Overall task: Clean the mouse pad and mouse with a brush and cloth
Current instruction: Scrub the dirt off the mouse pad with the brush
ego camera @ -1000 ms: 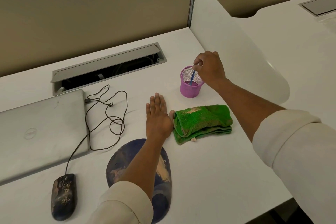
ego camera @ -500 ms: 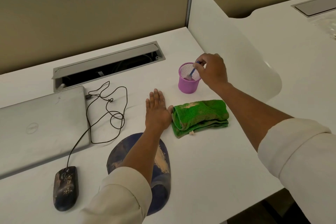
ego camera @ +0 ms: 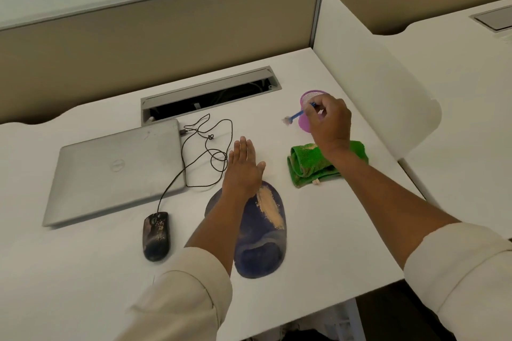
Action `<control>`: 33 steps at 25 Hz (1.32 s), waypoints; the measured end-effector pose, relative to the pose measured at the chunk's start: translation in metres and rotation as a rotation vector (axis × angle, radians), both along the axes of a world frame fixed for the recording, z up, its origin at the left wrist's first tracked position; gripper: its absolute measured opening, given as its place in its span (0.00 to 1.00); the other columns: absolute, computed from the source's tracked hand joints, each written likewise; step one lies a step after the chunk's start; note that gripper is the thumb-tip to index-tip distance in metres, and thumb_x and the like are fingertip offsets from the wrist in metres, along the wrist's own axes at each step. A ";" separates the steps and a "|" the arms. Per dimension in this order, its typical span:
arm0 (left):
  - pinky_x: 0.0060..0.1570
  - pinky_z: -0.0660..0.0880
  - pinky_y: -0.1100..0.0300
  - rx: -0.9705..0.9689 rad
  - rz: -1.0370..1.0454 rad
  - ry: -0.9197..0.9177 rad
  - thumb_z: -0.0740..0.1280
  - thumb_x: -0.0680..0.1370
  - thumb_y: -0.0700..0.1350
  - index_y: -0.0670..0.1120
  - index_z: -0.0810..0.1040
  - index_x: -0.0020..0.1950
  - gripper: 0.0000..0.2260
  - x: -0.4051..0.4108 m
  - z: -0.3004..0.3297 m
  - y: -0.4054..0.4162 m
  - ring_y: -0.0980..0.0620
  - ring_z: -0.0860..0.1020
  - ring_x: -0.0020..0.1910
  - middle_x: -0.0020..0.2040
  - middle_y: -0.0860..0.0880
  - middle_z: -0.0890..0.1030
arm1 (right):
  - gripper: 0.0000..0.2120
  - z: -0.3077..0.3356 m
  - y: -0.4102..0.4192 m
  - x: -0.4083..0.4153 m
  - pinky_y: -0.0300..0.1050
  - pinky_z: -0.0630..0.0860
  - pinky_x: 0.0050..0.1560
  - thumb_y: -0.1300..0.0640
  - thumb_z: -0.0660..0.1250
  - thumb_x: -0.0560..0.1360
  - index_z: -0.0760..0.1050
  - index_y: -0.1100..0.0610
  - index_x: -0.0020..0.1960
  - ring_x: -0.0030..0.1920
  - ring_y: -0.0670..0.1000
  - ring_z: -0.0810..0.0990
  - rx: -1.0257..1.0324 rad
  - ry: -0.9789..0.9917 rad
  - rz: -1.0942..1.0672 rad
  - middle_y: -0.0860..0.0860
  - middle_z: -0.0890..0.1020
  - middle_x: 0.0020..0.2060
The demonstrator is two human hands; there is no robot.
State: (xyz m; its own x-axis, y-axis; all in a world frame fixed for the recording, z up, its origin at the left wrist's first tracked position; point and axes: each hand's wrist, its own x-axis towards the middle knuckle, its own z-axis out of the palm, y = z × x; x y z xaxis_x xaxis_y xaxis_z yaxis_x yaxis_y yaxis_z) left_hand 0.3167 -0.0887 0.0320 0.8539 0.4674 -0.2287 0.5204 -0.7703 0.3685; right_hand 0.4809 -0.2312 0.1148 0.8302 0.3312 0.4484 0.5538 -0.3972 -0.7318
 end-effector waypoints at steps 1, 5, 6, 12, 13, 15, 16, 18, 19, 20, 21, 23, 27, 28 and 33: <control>0.80 0.36 0.53 -0.003 0.003 -0.015 0.50 0.87 0.53 0.41 0.37 0.82 0.31 -0.012 0.001 -0.003 0.47 0.35 0.81 0.83 0.43 0.36 | 0.06 -0.003 0.001 -0.012 0.38 0.69 0.39 0.54 0.69 0.77 0.80 0.57 0.46 0.41 0.50 0.74 -0.011 -0.001 0.024 0.43 0.77 0.38; 0.79 0.36 0.55 0.009 0.069 -0.049 0.50 0.87 0.54 0.43 0.37 0.82 0.32 -0.068 0.002 -0.014 0.49 0.35 0.81 0.83 0.45 0.36 | 0.05 -0.018 0.004 -0.068 0.37 0.68 0.38 0.54 0.70 0.77 0.79 0.54 0.44 0.38 0.47 0.74 -0.037 0.040 0.178 0.42 0.78 0.36; 0.80 0.36 0.54 0.024 0.076 -0.032 0.50 0.87 0.54 0.43 0.37 0.82 0.32 -0.083 0.000 -0.014 0.49 0.35 0.81 0.83 0.45 0.36 | 0.05 -0.023 0.004 -0.081 0.39 0.69 0.38 0.53 0.70 0.76 0.80 0.54 0.44 0.38 0.47 0.74 -0.065 0.046 0.209 0.42 0.78 0.36; 0.79 0.36 0.54 0.037 0.131 0.026 0.50 0.86 0.59 0.44 0.35 0.82 0.35 -0.166 -0.018 -0.012 0.48 0.33 0.81 0.82 0.45 0.34 | 0.05 -0.057 -0.007 -0.145 0.39 0.71 0.38 0.51 0.70 0.77 0.80 0.52 0.46 0.43 0.47 0.73 -0.212 0.086 0.392 0.41 0.79 0.38; 0.80 0.37 0.54 0.022 0.150 0.012 0.51 0.85 0.60 0.44 0.35 0.82 0.36 -0.175 -0.021 -0.013 0.49 0.33 0.81 0.82 0.46 0.34 | 0.05 -0.060 -0.007 -0.152 0.38 0.71 0.38 0.51 0.70 0.77 0.80 0.52 0.46 0.43 0.47 0.73 -0.230 0.081 0.399 0.40 0.78 0.38; 0.80 0.38 0.53 -0.004 0.180 -0.005 0.54 0.84 0.63 0.45 0.35 0.82 0.39 -0.189 -0.026 -0.016 0.49 0.33 0.81 0.82 0.47 0.34 | 0.05 -0.063 -0.007 -0.160 0.37 0.69 0.37 0.51 0.70 0.77 0.79 0.52 0.47 0.43 0.47 0.73 -0.267 0.055 0.410 0.39 0.78 0.38; 0.80 0.38 0.53 -0.007 0.186 -0.006 0.54 0.83 0.65 0.45 0.35 0.83 0.41 -0.195 -0.030 -0.018 0.49 0.33 0.81 0.82 0.48 0.33 | 0.04 -0.065 -0.008 -0.164 0.36 0.68 0.36 0.51 0.70 0.77 0.79 0.52 0.47 0.43 0.47 0.72 -0.291 0.037 0.418 0.39 0.79 0.39; 0.80 0.38 0.54 0.004 0.189 0.001 0.54 0.81 0.68 0.46 0.34 0.82 0.43 -0.205 -0.037 -0.023 0.50 0.33 0.81 0.82 0.48 0.33 | 0.04 -0.068 -0.009 -0.171 0.33 0.66 0.37 0.51 0.70 0.77 0.79 0.51 0.48 0.44 0.46 0.72 -0.341 0.009 0.437 0.41 0.81 0.41; 0.79 0.38 0.54 0.014 0.190 0.006 0.53 0.80 0.69 0.46 0.34 0.82 0.44 -0.208 -0.040 -0.025 0.50 0.33 0.81 0.82 0.48 0.32 | 0.04 -0.070 -0.009 -0.174 0.33 0.67 0.37 0.51 0.69 0.77 0.79 0.51 0.48 0.44 0.45 0.71 -0.361 0.004 0.444 0.42 0.81 0.42; 0.80 0.38 0.54 0.024 0.190 0.010 0.53 0.80 0.70 0.46 0.34 0.82 0.45 -0.211 -0.043 -0.026 0.49 0.32 0.81 0.82 0.48 0.32 | 0.04 -0.072 -0.009 -0.177 0.34 0.68 0.38 0.51 0.70 0.77 0.79 0.51 0.48 0.44 0.45 0.71 -0.377 0.005 0.450 0.42 0.81 0.42; 0.80 0.38 0.53 0.035 0.189 0.010 0.52 0.79 0.71 0.45 0.33 0.82 0.46 -0.212 -0.045 -0.027 0.49 0.32 0.80 0.81 0.48 0.31 | 0.04 -0.074 -0.010 -0.178 0.35 0.69 0.39 0.51 0.70 0.77 0.79 0.51 0.48 0.44 0.45 0.71 -0.390 0.008 0.454 0.43 0.81 0.42; 0.81 0.39 0.52 0.061 0.179 0.005 0.51 0.77 0.73 0.45 0.33 0.82 0.47 -0.214 -0.049 -0.027 0.48 0.32 0.80 0.81 0.47 0.31 | 0.04 -0.077 -0.010 -0.179 0.37 0.70 0.40 0.52 0.70 0.77 0.79 0.52 0.48 0.44 0.45 0.71 -0.414 0.013 0.465 0.44 0.81 0.42; 0.81 0.39 0.50 0.116 0.153 -0.024 0.45 0.75 0.76 0.45 0.35 0.82 0.49 -0.215 -0.055 -0.026 0.48 0.33 0.81 0.82 0.47 0.34 | 0.04 -0.077 -0.011 -0.174 0.40 0.71 0.41 0.53 0.69 0.78 0.79 0.53 0.49 0.44 0.48 0.73 -0.432 0.061 0.472 0.41 0.76 0.39; 0.81 0.40 0.50 0.127 0.150 -0.032 0.43 0.74 0.77 0.45 0.35 0.83 0.49 -0.215 -0.056 -0.026 0.48 0.33 0.81 0.83 0.47 0.34 | 0.04 -0.076 -0.010 -0.170 0.42 0.73 0.40 0.53 0.69 0.78 0.80 0.53 0.50 0.43 0.49 0.74 -0.411 0.076 0.459 0.41 0.75 0.38; 0.81 0.41 0.49 0.158 0.146 -0.078 0.42 0.75 0.78 0.47 0.39 0.84 0.47 -0.215 -0.062 -0.024 0.47 0.37 0.82 0.84 0.47 0.40 | 0.06 -0.063 0.014 -0.128 0.47 0.73 0.42 0.55 0.65 0.80 0.80 0.54 0.52 0.46 0.53 0.76 -0.454 0.114 0.362 0.53 0.82 0.43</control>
